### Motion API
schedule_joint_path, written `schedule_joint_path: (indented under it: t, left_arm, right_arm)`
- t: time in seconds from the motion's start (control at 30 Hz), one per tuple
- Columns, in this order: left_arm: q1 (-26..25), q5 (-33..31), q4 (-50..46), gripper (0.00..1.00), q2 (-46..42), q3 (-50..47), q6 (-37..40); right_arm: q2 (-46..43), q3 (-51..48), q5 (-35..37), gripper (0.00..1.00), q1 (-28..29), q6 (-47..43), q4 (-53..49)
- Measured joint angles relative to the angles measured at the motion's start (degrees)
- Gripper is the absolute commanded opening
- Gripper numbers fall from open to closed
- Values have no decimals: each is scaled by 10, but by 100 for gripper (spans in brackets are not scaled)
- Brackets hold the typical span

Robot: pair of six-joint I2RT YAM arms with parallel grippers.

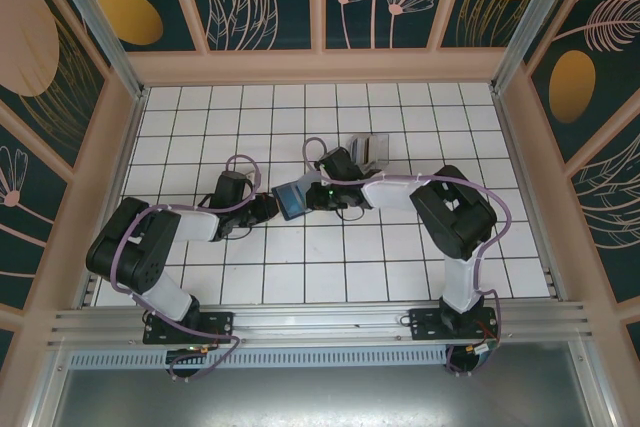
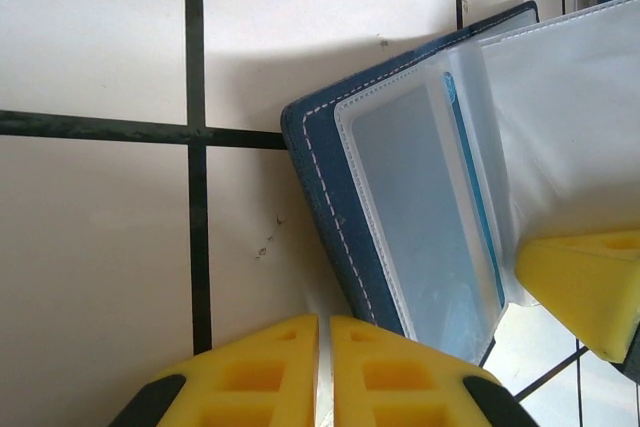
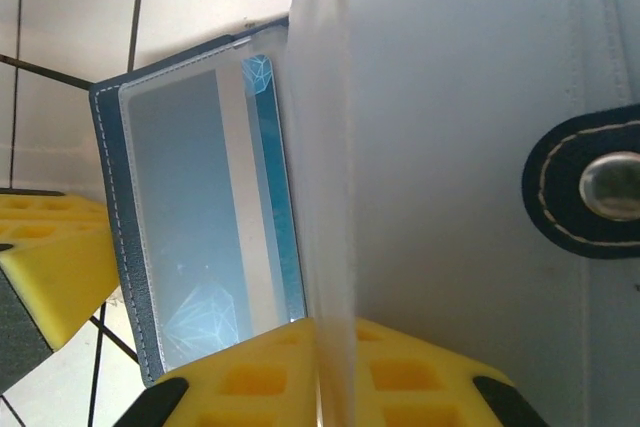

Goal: Put the credit cards into the card holder
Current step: Flip over the card slot in the card holder.

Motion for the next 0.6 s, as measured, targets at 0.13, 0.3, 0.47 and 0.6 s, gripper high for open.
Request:
schedule_joint_path:
  t: [0.13, 0.3, 0.47, 0.6]
  left_arm:
    - [6, 8, -1, 14, -2, -2, 0]
    - [20, 20, -8, 14, -6, -5, 0]
    - [33, 34, -12, 15, -7, -6, -3]
    - [40, 41, -6, 20, -9, -10, -16]
  right_arm:
    - [0, 25, 38, 11, 14, -27, -41]
    - [8, 72, 116, 11, 51, -65, -96]
    - [39, 125, 224, 11, 98, -105, -148]
    - [59, 142, 301, 17, 129, -124, -177]
